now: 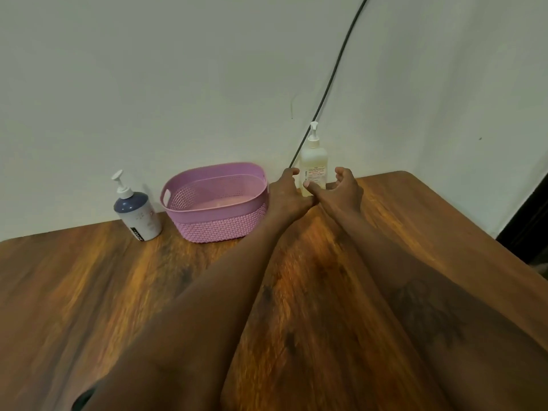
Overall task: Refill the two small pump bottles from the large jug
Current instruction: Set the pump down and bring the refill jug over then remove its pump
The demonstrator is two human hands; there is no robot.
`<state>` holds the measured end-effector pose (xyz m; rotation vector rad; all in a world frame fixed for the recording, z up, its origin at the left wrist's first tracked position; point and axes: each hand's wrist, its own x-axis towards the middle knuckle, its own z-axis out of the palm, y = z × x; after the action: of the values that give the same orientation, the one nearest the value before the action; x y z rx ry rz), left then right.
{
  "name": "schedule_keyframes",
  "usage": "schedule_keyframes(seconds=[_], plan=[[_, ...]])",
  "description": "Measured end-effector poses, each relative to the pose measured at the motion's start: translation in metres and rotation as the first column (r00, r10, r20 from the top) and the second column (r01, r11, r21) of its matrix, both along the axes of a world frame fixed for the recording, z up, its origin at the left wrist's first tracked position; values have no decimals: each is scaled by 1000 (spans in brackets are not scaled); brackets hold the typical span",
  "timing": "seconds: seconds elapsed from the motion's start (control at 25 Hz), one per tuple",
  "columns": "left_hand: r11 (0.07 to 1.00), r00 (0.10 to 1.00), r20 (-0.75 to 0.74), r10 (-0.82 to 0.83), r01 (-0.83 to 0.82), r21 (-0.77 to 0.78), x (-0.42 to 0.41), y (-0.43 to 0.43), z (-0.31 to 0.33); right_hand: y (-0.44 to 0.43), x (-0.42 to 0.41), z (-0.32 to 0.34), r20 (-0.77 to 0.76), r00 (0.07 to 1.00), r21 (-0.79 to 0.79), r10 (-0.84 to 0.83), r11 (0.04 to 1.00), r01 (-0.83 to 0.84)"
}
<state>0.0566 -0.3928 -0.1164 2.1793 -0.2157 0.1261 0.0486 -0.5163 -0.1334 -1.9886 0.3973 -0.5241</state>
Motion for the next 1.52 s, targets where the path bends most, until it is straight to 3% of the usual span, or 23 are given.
schedule_keyframes(seconds=[0.48, 0.68, 1.08, 1.32, 1.52], plan=[[999, 999, 18, 43, -42, -34, 49, -9, -26, -2, 83, -13, 6, 998, -199, -66, 978, 66], [1000, 1000, 7, 23, -23, -3, 28, -5, -22, 3, 58, -4, 21, 987, -127, -161, 979, 162], [997, 998, -62, 21, -16, 79, 29, 0, -21, -13, 72, -1, -83, 986, -81, 146, 985, -153], [997, 997, -78, 6, 0, 72, 47, -4, -28, -25, 85, -9, -36, 998, -163, 50, 985, -55], [998, 999, -51, -18, 21, 51, 21, 5, -32, -25, 29, -12, 3, 987, -116, 158, 981, -157]])
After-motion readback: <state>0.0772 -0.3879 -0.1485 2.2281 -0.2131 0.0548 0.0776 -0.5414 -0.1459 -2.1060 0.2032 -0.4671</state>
